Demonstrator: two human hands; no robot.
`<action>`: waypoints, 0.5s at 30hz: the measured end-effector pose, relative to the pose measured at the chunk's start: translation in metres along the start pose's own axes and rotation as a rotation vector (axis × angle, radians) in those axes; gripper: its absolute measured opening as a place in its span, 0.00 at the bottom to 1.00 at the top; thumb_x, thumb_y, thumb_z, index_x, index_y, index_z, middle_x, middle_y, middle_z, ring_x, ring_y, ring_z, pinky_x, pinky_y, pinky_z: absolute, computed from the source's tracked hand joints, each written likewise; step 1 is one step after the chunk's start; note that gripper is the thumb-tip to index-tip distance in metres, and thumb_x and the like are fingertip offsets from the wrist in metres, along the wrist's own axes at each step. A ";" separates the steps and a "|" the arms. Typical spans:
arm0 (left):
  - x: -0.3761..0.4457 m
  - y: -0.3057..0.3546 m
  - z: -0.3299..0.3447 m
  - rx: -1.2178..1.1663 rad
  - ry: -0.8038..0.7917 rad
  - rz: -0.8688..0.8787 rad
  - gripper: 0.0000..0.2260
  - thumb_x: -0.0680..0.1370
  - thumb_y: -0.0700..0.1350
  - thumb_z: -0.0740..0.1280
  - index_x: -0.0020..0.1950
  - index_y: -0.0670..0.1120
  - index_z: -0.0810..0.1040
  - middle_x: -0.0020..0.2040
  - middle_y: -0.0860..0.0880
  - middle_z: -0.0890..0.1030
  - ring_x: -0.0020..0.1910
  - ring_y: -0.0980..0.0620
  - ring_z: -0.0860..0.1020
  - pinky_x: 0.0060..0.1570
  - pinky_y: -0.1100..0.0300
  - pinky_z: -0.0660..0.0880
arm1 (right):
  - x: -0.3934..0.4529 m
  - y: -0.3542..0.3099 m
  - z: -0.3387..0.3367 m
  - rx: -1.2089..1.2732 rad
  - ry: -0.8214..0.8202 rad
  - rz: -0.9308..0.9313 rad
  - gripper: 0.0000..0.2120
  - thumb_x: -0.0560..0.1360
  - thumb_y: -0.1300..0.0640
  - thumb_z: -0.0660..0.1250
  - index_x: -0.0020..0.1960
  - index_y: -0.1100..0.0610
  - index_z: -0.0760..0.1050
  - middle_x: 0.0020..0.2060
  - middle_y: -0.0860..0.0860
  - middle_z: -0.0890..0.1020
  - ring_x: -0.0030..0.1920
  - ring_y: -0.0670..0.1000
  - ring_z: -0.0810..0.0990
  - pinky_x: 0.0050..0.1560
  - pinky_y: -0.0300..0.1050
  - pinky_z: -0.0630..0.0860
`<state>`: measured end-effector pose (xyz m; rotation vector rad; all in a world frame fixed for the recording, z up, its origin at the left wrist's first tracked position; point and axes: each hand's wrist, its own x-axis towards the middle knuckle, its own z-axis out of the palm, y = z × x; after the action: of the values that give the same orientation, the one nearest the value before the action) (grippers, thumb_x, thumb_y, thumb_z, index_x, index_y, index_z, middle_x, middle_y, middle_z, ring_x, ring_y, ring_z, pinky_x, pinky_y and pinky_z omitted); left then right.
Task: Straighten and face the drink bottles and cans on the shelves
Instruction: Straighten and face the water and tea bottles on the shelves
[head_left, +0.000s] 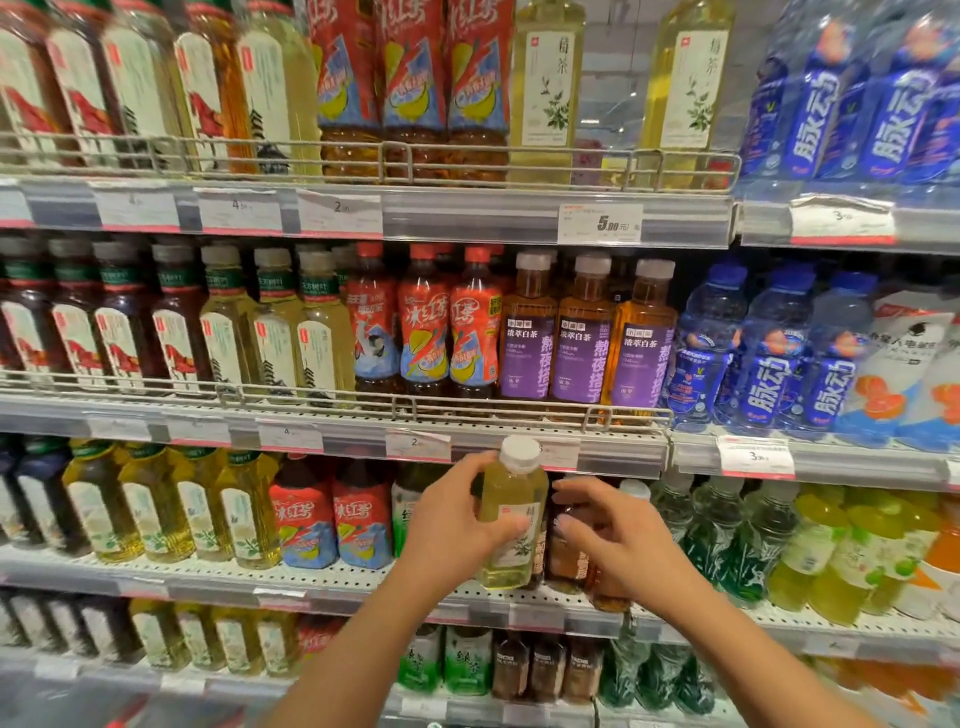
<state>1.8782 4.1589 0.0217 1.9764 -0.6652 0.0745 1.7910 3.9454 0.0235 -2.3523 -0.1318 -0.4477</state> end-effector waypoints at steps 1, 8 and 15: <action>-0.001 0.007 0.003 -0.013 -0.013 0.006 0.27 0.65 0.58 0.79 0.61 0.68 0.74 0.47 0.65 0.83 0.42 0.65 0.82 0.42 0.64 0.79 | -0.001 -0.013 -0.007 0.113 0.005 -0.009 0.20 0.77 0.40 0.68 0.67 0.41 0.74 0.59 0.37 0.82 0.56 0.41 0.82 0.55 0.48 0.80; -0.005 0.072 0.002 -0.066 -0.063 0.133 0.25 0.63 0.57 0.75 0.58 0.67 0.75 0.47 0.65 0.83 0.40 0.62 0.82 0.42 0.56 0.81 | 0.005 -0.072 -0.058 0.066 0.120 -0.118 0.21 0.71 0.36 0.73 0.61 0.41 0.77 0.49 0.38 0.84 0.50 0.42 0.82 0.48 0.42 0.76; 0.011 0.134 -0.044 -0.040 -0.073 0.321 0.19 0.73 0.66 0.66 0.62 0.63 0.76 0.54 0.65 0.82 0.50 0.64 0.81 0.50 0.61 0.79 | 0.019 -0.110 -0.116 0.053 0.204 -0.250 0.20 0.73 0.35 0.70 0.59 0.46 0.81 0.49 0.46 0.86 0.49 0.48 0.84 0.51 0.58 0.80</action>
<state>1.8328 4.1453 0.1550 1.8259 -1.0196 0.1827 1.7524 3.9459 0.1796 -2.2312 -0.3391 -0.7923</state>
